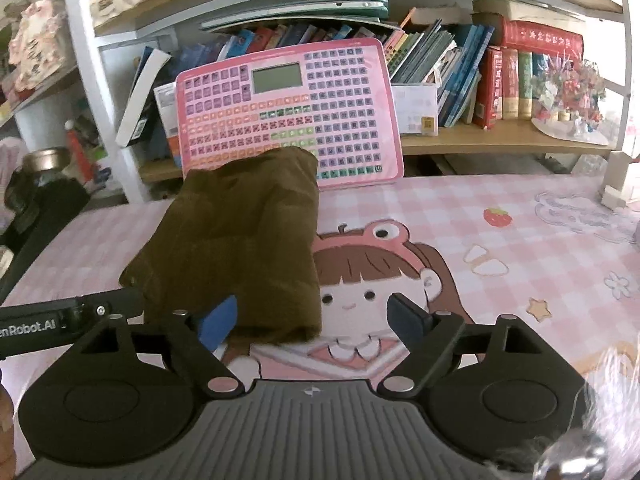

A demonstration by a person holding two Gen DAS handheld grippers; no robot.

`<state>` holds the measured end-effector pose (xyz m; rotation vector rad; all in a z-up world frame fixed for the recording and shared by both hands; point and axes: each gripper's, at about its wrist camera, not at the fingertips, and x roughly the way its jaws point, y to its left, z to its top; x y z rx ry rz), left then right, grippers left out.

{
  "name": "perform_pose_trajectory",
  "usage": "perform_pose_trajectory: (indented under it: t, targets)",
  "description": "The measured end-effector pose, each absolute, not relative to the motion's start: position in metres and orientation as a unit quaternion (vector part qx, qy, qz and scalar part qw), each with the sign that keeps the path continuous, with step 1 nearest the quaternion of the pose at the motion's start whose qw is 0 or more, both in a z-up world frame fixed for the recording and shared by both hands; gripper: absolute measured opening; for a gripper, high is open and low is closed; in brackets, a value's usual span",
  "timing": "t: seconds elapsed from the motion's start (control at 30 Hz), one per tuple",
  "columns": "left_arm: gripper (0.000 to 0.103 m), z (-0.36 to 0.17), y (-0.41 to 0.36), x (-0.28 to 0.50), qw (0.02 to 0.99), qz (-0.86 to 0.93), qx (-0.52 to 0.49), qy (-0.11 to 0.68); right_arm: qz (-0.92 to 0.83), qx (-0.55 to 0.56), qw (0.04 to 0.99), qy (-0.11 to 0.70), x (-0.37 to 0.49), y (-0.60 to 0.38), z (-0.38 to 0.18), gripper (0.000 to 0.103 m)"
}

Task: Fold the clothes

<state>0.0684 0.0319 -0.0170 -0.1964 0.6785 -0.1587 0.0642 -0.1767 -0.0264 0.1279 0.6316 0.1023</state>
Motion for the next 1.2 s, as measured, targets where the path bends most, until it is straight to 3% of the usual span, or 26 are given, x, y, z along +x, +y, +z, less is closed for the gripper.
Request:
perform_pose_trajectory:
  t: [0.23,0.77,1.03,1.2]
  targets:
    - [0.079,-0.017,0.003,0.028,0.942,-0.022,-0.079,0.326,0.039,0.056,0.945,0.319,0.033,-0.192,-0.030,0.086]
    - [0.081,-0.008,-0.008,0.009,0.946,0.010,-0.057,0.319,0.066,0.028,0.949,0.307,0.016,-0.196,-0.020,0.089]
    - [0.099,-0.010,0.005,0.007,0.945,0.013,-0.041,0.325,0.043,0.030,0.949,0.312,0.012,-0.184,-0.022,0.089]
    - [0.102,-0.010,0.010,0.007,0.943,0.016,-0.024,0.330,0.032,0.029,0.949,0.312,0.010,-0.175,-0.023,0.090]
